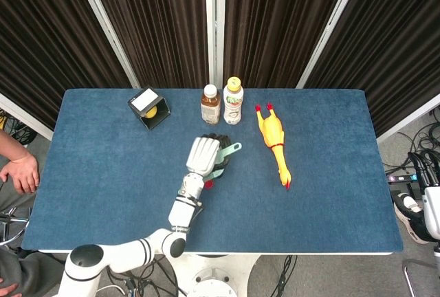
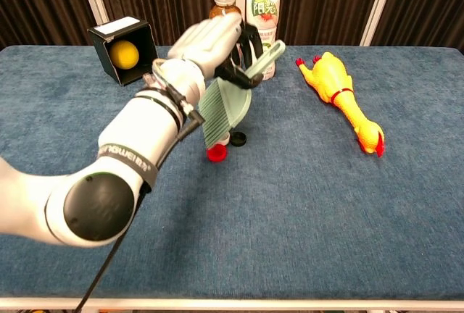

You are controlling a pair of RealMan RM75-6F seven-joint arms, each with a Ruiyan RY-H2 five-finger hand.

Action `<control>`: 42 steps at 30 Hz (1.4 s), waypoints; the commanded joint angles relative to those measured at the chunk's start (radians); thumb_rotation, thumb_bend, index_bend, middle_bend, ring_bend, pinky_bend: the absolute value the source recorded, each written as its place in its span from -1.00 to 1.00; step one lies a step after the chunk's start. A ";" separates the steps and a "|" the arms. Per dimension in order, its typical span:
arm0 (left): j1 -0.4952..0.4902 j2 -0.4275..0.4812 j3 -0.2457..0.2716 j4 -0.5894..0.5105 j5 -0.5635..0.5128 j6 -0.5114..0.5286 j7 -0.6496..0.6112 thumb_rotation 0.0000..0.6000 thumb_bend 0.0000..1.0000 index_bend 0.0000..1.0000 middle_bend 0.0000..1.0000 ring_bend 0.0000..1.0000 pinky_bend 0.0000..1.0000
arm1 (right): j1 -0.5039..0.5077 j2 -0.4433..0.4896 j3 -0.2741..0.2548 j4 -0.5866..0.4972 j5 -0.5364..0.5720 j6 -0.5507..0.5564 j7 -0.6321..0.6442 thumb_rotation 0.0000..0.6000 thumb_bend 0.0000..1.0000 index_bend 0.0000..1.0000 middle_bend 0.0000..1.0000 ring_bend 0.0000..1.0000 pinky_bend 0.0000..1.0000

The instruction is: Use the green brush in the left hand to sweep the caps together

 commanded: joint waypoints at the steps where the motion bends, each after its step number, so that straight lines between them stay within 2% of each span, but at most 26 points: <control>1: 0.035 0.066 0.020 -0.071 0.025 0.026 -0.022 1.00 -0.19 0.00 0.17 -0.12 0.02 | 0.002 -0.001 -0.001 0.000 -0.003 -0.001 -0.001 1.00 -0.70 -1.00 -0.75 -1.00 -1.00; 4: 0.082 0.147 0.049 -0.153 0.040 0.029 -0.045 1.00 -0.18 0.00 0.17 -0.12 0.01 | 0.002 -0.003 -0.002 0.001 -0.006 0.000 0.003 1.00 -0.70 -1.00 -0.75 -1.00 -1.00; 7: 0.141 0.265 0.089 -0.235 0.058 0.029 -0.054 1.00 -0.18 0.00 0.17 -0.12 0.00 | 0.001 -0.004 -0.003 0.004 -0.010 0.003 0.006 1.00 -0.70 -1.00 -0.75 -1.00 -1.00; 13: 0.244 0.536 0.214 -0.368 0.090 -0.031 -0.018 1.00 -0.18 -0.01 0.16 -0.12 -0.04 | 0.005 -0.011 -0.006 0.004 -0.022 0.006 0.007 1.00 -0.70 -1.00 -0.75 -1.00 -1.00; 16: 0.274 0.622 0.271 -0.416 0.083 -0.065 0.040 1.00 -0.18 -0.01 0.15 -0.12 -0.08 | 0.007 -0.017 -0.009 0.004 -0.028 0.003 0.002 1.00 -0.70 -1.00 -0.75 -1.00 -1.00; 21: 0.279 0.630 0.357 -0.398 0.110 -0.098 0.161 1.00 -0.19 -0.02 0.12 -0.13 -0.15 | 0.007 -0.025 -0.012 -0.001 -0.035 0.006 -0.004 1.00 -0.70 -1.00 -0.75 -1.00 -1.00; 24: 0.266 0.607 0.369 -0.380 0.093 -0.136 0.197 1.00 -0.20 -0.05 0.11 -0.13 -0.17 | 0.003 -0.026 -0.015 -0.005 -0.039 0.013 -0.007 1.00 -0.70 -1.00 -0.75 -1.00 -1.00; 30: 0.241 0.542 0.356 -0.343 0.049 -0.173 0.227 1.00 -0.25 -0.13 0.06 -0.17 -0.21 | -0.015 -0.017 -0.019 -0.011 -0.036 0.034 -0.005 1.00 -0.70 -1.00 -0.75 -1.00 -1.00; 32: 0.233 0.526 0.343 -0.340 0.032 -0.188 0.209 1.00 -0.31 -0.25 -0.03 -0.23 -0.23 | -0.019 -0.015 -0.019 -0.011 -0.038 0.042 -0.003 1.00 -0.70 -1.00 -0.75 -1.00 -1.00; 36: 0.221 0.508 0.332 -0.332 0.015 -0.199 0.204 1.00 -0.39 -0.58 -0.35 -0.53 -0.31 | -0.022 -0.015 -0.020 -0.013 -0.035 0.042 -0.001 1.00 -0.70 -1.00 -0.75 -1.00 -1.00; 39: 0.235 0.530 0.317 -0.381 0.013 -0.185 0.138 1.00 -0.44 -0.71 -0.54 -0.67 -0.41 | -0.022 -0.011 -0.022 -0.011 -0.024 0.029 0.003 1.00 -0.70 -1.00 -0.75 -1.00 -1.00; 42: 0.274 0.572 0.300 -0.433 0.027 -0.137 0.020 1.00 -0.47 -0.72 -0.57 -0.69 -0.43 | -0.019 -0.008 -0.023 -0.011 -0.014 0.011 0.005 1.00 -0.70 -1.00 -0.76 -1.00 -1.00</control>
